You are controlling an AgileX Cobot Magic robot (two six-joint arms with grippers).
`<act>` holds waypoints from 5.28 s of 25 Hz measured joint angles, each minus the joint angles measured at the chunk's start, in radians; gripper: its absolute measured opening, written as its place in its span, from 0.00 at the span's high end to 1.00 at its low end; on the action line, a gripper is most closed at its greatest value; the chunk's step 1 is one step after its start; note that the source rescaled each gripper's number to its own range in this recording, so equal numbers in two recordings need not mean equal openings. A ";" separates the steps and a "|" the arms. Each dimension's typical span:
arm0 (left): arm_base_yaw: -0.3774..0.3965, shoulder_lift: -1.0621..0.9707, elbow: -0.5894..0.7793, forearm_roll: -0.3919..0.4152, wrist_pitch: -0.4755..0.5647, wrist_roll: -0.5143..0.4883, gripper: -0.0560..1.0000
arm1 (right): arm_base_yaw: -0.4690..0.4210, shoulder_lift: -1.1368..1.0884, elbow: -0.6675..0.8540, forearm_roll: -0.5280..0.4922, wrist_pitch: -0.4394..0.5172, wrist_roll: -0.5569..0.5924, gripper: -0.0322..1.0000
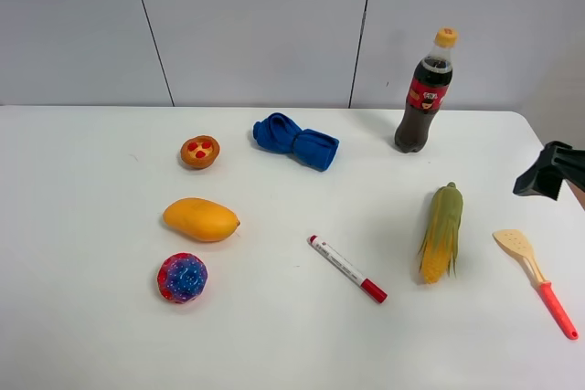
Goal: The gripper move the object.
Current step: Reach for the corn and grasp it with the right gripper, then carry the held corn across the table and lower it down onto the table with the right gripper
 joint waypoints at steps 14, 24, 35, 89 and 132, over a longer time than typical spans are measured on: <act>0.000 0.000 0.000 0.000 0.000 0.000 0.00 | 0.000 0.462 -0.001 0.095 -0.319 -0.010 0.11; 0.000 0.000 0.000 0.000 0.000 0.000 0.00 | 0.097 0.632 -0.159 0.150 -0.308 -0.025 0.11; 0.000 0.000 0.000 0.000 0.000 0.000 0.00 | 0.186 0.765 -0.225 0.144 -0.204 0.149 0.11; 0.000 0.000 0.000 0.000 0.000 0.000 0.00 | 0.237 0.828 -0.259 0.131 -0.269 -0.092 0.97; 0.000 0.000 0.000 0.000 0.000 0.000 0.00 | 0.625 1.345 -1.218 0.085 0.283 -0.384 0.97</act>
